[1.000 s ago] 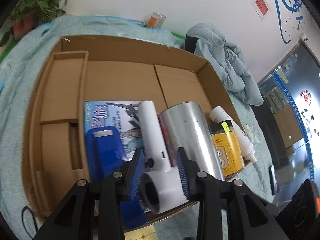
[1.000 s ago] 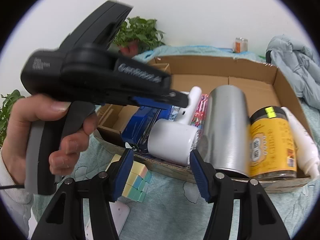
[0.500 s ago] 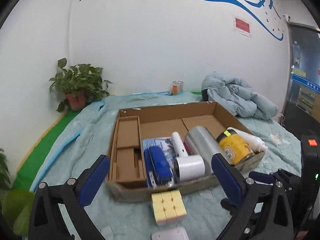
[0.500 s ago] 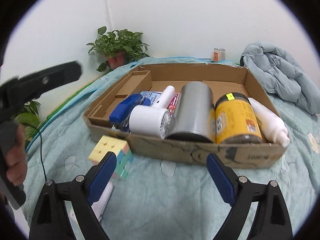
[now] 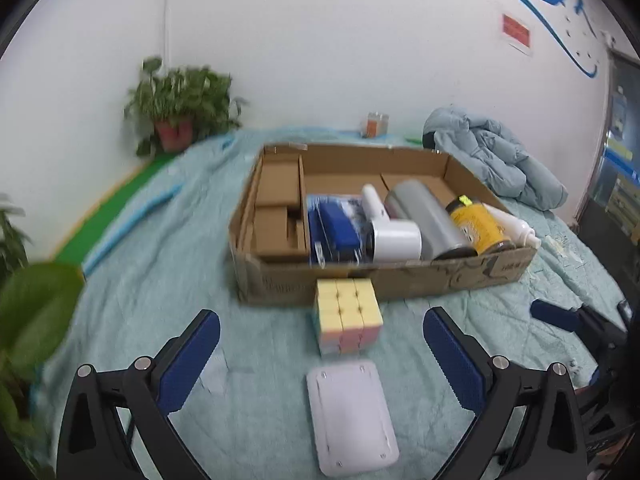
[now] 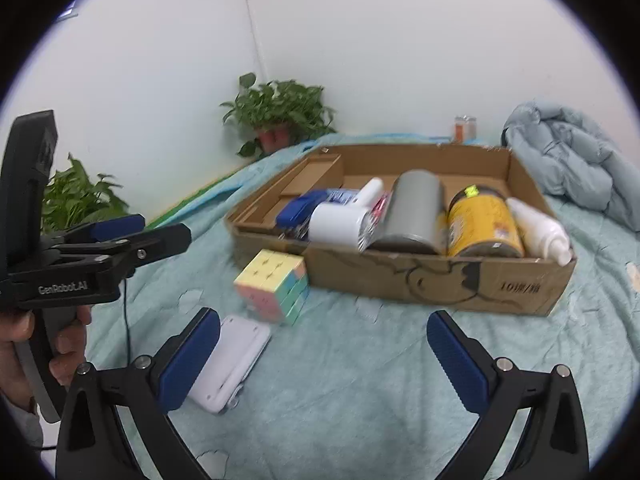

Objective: Organize rigid objects
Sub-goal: 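Move the right tool to the white fan stand and close on it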

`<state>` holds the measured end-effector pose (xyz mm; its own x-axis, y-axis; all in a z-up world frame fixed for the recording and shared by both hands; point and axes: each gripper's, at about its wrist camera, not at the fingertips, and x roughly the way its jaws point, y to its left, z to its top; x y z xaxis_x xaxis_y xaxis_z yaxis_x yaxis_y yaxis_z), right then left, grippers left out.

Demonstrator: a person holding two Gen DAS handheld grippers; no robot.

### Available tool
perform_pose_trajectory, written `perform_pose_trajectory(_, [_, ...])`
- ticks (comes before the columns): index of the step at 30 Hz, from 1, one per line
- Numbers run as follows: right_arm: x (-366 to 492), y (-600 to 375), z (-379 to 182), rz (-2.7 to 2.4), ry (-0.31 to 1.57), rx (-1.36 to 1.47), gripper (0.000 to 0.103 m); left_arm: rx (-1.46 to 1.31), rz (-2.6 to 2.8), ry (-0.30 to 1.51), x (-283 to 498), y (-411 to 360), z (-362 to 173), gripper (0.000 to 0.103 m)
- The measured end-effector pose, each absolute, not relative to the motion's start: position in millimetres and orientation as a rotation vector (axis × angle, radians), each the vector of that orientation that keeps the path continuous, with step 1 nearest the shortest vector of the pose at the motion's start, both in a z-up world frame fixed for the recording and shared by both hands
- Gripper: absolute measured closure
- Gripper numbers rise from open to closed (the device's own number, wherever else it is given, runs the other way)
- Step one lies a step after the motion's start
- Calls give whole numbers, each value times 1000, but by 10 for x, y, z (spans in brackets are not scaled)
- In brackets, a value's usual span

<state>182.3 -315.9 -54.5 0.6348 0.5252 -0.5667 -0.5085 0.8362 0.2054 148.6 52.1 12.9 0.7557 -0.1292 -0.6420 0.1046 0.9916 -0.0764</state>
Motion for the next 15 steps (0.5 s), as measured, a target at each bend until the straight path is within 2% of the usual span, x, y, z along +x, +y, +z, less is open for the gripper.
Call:
perform_pose_trajectory(10, [1730,-2660,-1109,799,976,72,0,-243,-293,994,1608,602,-746,1])
perform_pose_trajectory(15, [1684,-2572,-1151,790,988,55,0,-312,-364,1086,1692,535,-1018,6])
